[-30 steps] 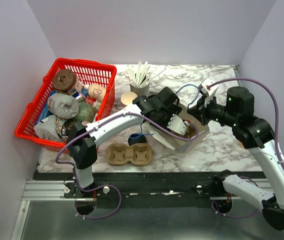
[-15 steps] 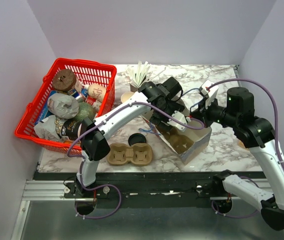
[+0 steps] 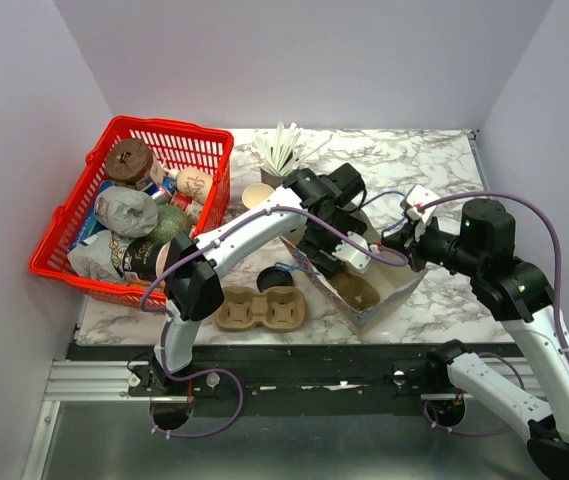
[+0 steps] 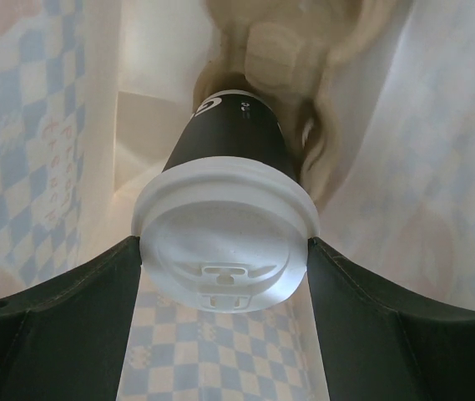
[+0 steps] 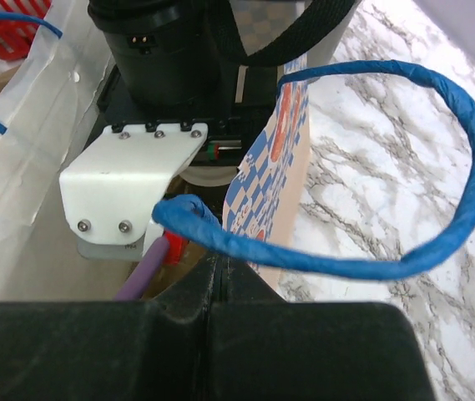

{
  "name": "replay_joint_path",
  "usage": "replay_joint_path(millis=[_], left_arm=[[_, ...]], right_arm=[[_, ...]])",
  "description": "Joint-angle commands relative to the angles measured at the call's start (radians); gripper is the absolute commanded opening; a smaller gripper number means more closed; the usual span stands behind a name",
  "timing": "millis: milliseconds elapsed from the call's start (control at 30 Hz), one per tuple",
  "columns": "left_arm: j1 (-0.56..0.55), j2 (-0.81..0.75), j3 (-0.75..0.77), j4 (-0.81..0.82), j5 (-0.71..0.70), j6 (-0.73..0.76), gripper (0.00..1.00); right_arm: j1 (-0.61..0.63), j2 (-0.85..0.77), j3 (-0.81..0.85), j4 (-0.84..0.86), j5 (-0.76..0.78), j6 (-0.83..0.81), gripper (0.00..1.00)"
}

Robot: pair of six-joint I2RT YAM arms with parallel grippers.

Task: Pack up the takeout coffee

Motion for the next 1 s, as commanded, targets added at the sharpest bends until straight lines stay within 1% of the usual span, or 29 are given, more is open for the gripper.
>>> replay_joint_path(millis=[0,167,300,433,600,667,700,800,967], left_arm=[[-0.007,0.024,-0.033,0.007,-0.021,0.039,0.00],[-0.007,0.042,-0.015,0.007,-0.058,0.074,0.00],[-0.007,0.045,-0.018,-0.020,-0.058,0.087,0.00],[-0.001,0.036,0.010,0.004,-0.078,0.036,0.00],[0.015,0.003,0.030,0.123,-0.069,-0.028,0.00],[0.018,-0.016,0.013,0.167,-0.061,-0.059,0.00],[0.019,-0.036,-0.017,0.215,-0.054,-0.065,0.00],[0.019,-0.067,-0.068,0.282,-0.049,-0.082,0.00],[0.019,-0.077,-0.105,0.270,-0.067,-0.071,0.00]], right_arm=[[0.000,-0.001,-0.025,0.128,0.017,-0.012,0.00],[0.000,-0.014,-0.022,0.165,0.055,0.006,0.00],[0.000,-0.038,-0.021,0.200,0.097,0.026,0.01],[0.000,-0.032,-0.006,0.221,0.072,-0.058,0.00],[0.000,-0.034,-0.029,0.270,0.075,-0.169,0.00],[0.000,-0.038,-0.033,0.298,0.092,-0.216,0.01],[0.000,-0.037,-0.038,0.304,0.094,-0.230,0.00],[0.000,-0.049,-0.059,0.326,0.077,-0.281,0.01],[0.000,-0.077,-0.102,0.314,0.049,-0.330,0.01]])
